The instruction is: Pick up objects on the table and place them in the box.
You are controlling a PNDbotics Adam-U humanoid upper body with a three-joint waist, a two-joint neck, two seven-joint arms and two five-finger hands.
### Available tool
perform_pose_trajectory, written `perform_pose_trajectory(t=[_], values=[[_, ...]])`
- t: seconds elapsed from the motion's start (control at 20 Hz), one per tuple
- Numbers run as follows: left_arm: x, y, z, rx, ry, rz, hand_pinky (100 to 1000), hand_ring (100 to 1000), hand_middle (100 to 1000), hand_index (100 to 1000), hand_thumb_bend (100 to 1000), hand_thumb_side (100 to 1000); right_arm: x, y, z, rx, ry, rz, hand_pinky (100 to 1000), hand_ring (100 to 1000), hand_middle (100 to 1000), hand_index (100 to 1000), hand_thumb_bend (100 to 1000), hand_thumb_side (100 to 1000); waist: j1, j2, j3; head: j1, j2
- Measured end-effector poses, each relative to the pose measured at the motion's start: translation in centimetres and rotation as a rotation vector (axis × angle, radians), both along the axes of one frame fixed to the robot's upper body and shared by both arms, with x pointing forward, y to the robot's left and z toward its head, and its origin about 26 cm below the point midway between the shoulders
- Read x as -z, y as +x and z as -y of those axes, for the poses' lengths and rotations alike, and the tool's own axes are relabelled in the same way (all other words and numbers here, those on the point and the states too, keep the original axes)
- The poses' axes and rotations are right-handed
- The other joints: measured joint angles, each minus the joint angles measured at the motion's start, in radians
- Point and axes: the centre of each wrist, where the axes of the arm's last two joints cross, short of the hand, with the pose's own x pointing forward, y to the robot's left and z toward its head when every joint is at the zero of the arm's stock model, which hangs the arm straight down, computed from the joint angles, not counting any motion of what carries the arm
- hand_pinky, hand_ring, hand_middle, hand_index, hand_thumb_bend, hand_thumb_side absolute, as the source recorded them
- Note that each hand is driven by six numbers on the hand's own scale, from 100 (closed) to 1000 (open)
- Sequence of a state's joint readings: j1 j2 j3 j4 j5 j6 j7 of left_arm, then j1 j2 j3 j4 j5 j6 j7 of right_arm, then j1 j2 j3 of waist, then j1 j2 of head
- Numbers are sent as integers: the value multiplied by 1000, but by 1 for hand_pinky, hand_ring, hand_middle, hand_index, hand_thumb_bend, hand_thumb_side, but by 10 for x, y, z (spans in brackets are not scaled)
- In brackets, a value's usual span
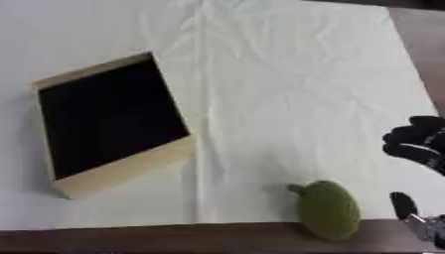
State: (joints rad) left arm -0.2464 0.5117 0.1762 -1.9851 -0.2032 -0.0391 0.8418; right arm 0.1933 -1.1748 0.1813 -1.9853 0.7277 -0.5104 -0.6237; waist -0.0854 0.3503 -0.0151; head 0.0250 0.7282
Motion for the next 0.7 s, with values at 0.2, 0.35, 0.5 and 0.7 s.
perform_pose_trajectory(t=[0.2, 0.35, 0.5, 0.7], values=[[0, 0, 0, 0, 0, 0, 563, 677, 683, 713, 892, 774, 6, -2, -3, -20, -24, -45, 859, 799, 787, 884, 100, 631, -3, 0, 4, -4, -1], [0, 0, 0, 1, 0, 0, 563, 678, 683, 713, 892, 774, 8, -3, -5, -32, -38, -65, 860, 803, 793, 888, 100, 615, -4, 0, 9, -8, -1], [0, 0, 0, 1, 0, 0, 563, 678, 683, 713, 892, 774, 9, -3, -6, -39, -54, -84, 861, 811, 803, 896, 100, 599, -4, 0, 10, -11, -1], [0, 0, 1, 4, 1, -2, 563, 679, 683, 713, 892, 774, 12, -4, -7, -40, -78, -111, 864, 824, 821, 912, 100, 548, -4, 0, 11, -14, -1]])
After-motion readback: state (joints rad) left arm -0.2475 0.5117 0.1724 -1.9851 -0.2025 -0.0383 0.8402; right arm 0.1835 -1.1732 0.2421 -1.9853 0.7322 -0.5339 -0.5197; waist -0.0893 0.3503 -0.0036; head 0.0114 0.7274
